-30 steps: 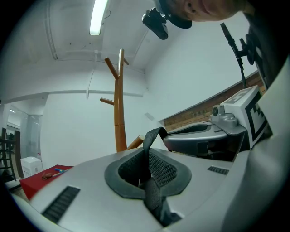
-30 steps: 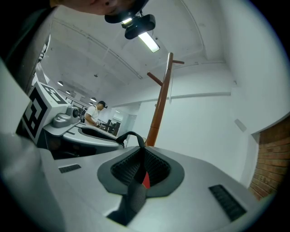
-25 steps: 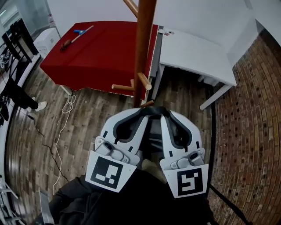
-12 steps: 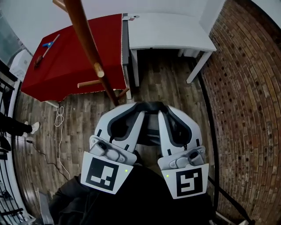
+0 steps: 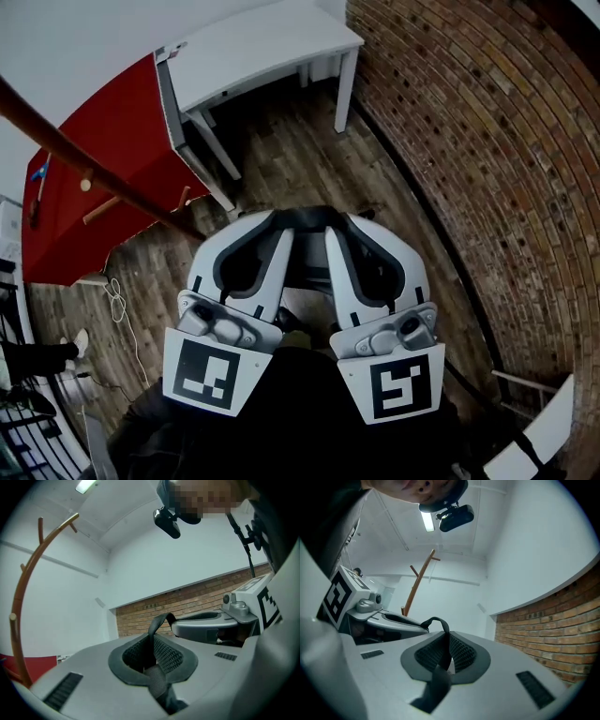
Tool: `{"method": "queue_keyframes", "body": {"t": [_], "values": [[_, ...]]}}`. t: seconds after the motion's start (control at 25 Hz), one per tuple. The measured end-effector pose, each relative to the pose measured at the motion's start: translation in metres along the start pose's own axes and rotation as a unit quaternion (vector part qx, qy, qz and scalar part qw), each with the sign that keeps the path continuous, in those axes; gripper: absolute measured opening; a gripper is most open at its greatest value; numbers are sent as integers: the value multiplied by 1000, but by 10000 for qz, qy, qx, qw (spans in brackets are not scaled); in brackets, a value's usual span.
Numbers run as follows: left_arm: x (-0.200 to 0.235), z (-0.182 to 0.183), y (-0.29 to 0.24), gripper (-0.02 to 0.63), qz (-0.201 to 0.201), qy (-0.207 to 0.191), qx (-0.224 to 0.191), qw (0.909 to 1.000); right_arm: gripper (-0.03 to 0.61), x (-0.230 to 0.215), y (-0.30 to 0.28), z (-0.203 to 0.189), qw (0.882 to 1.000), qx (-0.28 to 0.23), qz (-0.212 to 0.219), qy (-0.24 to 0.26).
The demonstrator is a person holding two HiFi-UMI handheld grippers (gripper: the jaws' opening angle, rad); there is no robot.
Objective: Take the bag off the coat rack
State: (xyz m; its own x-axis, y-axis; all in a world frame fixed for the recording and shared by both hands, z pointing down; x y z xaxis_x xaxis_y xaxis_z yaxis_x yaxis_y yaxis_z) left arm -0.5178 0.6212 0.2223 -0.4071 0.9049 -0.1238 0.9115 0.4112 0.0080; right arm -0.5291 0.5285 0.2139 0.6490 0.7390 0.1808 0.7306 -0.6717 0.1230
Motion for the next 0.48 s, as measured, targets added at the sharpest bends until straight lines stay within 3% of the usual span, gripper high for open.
{"method": "queue_keyframes", "body": {"t": [0.24,0.48], "values": [[-95,13,-35,37,-1019,103,-112,9947,34,-58,87,2,9945,263,-1012,99],[-193,27,-55,37,-2122,75,-224,9769,34,-101,182,6,9762,439,-2118,163]]}}
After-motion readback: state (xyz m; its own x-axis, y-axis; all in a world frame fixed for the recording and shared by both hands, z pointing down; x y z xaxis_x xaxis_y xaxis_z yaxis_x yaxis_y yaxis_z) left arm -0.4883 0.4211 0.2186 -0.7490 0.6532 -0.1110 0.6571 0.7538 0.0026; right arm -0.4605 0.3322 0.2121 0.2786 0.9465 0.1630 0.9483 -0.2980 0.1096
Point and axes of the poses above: the fingertips, and each gripper's own axes: y backward along the fingers, x to its left, z out of its top, the point moved 4 cm from there along y, backward along the fingers, and after that the axes turned 4 degrees about -x, right-handed, at the moved point
